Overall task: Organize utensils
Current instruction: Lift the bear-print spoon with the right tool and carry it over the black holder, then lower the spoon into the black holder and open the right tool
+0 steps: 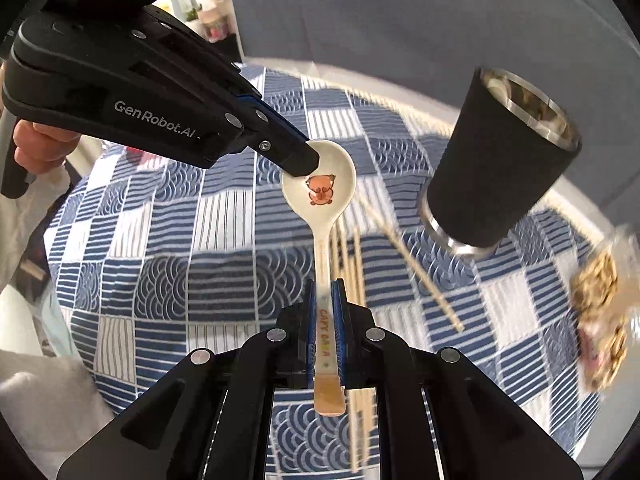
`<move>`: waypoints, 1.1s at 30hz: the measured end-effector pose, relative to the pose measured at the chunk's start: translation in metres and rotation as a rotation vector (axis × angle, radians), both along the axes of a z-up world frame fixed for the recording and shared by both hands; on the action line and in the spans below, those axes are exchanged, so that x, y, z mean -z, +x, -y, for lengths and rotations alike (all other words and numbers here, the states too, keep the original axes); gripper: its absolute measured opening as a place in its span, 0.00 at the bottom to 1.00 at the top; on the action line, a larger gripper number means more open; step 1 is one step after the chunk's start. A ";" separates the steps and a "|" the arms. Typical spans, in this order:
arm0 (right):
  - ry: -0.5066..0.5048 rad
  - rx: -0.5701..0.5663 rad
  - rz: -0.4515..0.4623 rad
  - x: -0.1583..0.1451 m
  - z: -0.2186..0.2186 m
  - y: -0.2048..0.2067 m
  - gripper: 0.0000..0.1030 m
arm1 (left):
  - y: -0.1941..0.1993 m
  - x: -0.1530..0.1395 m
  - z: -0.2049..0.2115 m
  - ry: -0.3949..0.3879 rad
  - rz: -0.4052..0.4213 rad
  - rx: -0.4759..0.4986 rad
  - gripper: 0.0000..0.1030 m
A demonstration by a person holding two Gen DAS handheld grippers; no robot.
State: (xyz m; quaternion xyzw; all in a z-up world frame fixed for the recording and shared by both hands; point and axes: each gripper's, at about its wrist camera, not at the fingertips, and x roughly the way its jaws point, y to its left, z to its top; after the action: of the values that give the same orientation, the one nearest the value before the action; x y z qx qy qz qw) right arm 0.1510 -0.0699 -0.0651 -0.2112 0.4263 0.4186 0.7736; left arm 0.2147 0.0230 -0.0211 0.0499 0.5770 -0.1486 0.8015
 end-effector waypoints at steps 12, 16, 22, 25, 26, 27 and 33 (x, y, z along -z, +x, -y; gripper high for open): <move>0.101 -0.166 0.079 -0.059 0.013 0.040 0.08 | 0.017 -0.078 0.008 0.091 0.109 -0.112 0.05; 0.119 -0.219 0.107 -0.076 0.019 0.056 0.07 | 0.025 -0.100 0.015 0.105 0.149 -0.167 0.05; 0.141 -0.288 0.153 -0.095 0.029 0.083 0.08 | 0.043 -0.126 0.032 0.151 0.184 -0.231 0.05; 0.171 -0.307 0.167 -0.103 0.033 0.101 0.08 | 0.052 -0.139 0.042 0.168 0.206 -0.242 0.04; 0.185 -0.311 0.172 -0.106 0.035 0.106 0.08 | 0.056 -0.144 0.045 0.183 0.215 -0.246 0.04; 0.199 -0.318 0.171 -0.109 0.036 0.111 0.08 | 0.060 -0.148 0.048 0.193 0.223 -0.251 0.04; 0.247 -0.336 0.189 -0.116 0.032 0.142 0.08 | 0.087 -0.162 0.062 0.248 0.250 -0.263 0.05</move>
State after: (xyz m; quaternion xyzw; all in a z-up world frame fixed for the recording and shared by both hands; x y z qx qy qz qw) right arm 0.2929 -0.1023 0.0507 -0.2211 0.2563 0.5689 0.7495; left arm 0.3018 -0.0394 0.1412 0.0906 0.4886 0.0367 0.8670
